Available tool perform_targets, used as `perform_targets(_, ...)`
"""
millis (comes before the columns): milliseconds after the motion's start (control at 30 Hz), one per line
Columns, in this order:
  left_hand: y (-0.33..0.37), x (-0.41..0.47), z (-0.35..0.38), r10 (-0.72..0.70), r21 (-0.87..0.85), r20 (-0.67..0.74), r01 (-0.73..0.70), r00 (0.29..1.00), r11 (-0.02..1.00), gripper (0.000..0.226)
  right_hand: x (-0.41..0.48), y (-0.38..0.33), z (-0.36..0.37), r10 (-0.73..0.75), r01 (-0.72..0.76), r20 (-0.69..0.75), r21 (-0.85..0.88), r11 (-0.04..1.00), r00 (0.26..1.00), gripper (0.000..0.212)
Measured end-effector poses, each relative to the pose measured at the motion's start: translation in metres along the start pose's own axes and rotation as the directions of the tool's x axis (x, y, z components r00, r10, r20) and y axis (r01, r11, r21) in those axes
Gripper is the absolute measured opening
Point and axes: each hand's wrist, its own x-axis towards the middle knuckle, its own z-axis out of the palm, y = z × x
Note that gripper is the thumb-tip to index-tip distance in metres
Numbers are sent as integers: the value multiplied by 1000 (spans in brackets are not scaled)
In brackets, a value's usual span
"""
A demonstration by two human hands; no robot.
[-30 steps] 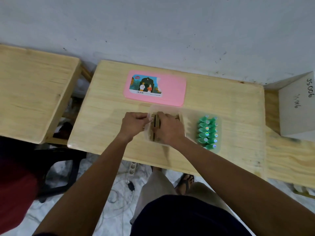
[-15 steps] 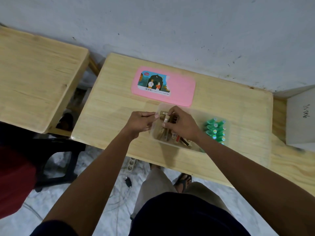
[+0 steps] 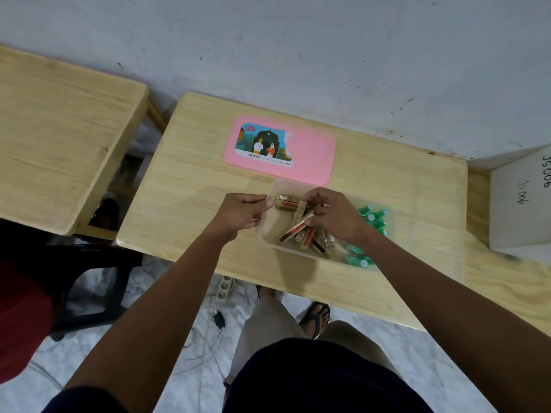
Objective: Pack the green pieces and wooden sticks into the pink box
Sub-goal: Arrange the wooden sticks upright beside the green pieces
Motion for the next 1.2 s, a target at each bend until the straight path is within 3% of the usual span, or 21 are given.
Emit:
perform_targets(267,1,-1,2,1,-13,-2,-1,1000,1000,25,-3,-2,4,-48,47,-28,-25,999,998,41)
perform_targets(533,-3,2,2,4,-9,-30,-4,1000,1000,26,14,-24,45,-172,136,-131,-247,959,976,23)
perform_targets(767,-2,0,2,19,-30,-19,-19,1000,999,21,27,-19,52,-226,125,-54,-698,705,973,27)
perform_targets(833,-2,-1,3,21,-24,-24,-21,999,999,22,25,-16,49,-236,142,-17,-753,642,972,26)
perform_targets(967,-1,-1,2,21,-19,-17,-22,1000,1000,26,20,-16,46,-268,126,-34,-821,557,963,43)
perform_targets(1200,0,-1,1,19,-30,-3,-19,1000,999,31,19,-12,51,-235,26,-73,-918,396,969,27)
